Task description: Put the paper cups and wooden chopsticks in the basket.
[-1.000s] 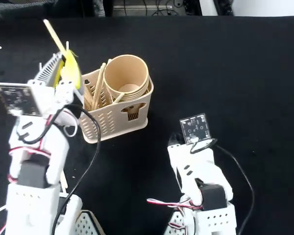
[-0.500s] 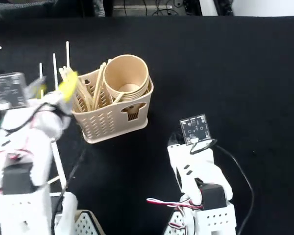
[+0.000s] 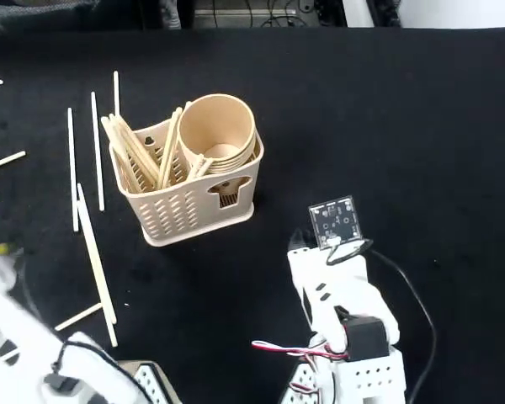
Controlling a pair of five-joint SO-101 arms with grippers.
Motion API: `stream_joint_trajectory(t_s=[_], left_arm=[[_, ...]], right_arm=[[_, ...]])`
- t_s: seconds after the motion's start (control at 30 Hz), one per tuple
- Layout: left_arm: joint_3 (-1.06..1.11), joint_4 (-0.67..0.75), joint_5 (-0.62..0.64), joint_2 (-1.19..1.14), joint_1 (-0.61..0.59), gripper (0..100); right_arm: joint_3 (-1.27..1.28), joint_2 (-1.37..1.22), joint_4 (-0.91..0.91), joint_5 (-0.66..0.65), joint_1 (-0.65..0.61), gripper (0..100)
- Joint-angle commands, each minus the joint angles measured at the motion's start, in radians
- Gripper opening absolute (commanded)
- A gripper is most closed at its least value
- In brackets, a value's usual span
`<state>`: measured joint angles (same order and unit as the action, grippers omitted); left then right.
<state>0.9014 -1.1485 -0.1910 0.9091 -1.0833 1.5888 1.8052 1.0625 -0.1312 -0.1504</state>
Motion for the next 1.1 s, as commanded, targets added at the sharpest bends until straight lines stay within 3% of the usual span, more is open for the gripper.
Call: stream_joint_trajectory(t_s=[0.0, 0.13, 0.3, 0.7, 0.83, 1.07], left_arm=[[0.097, -0.011, -0.063, -0.037, -0.252, 26], [0.24, 0.008, -0.069, -0.044, -0.348, 27], [0.381, 0.176, -0.069, -0.034, -0.43, 27], [0.524, 0.362, -0.028, -0.044, -0.421, 26], [0.587, 0.465, -0.126, -0.034, -0.414, 26], [0.601, 0.554, -0.126, -0.034, -0.349, 2]], right_arm=[[-0.005, 0.088, -0.02, -0.002, 0.006, 1.2], [-0.005, 0.088, -0.02, -0.002, 0.006, 1.2], [-0.005, 0.088, -0.017, -0.002, 0.006, 1.2], [-0.005, 0.088, -0.012, -0.002, 0.006, 1.3], [-0.005, 0.088, -0.012, -0.002, 0.006, 1.3], [-0.008, 0.088, -0.012, -0.002, 0.006, 1.4]])
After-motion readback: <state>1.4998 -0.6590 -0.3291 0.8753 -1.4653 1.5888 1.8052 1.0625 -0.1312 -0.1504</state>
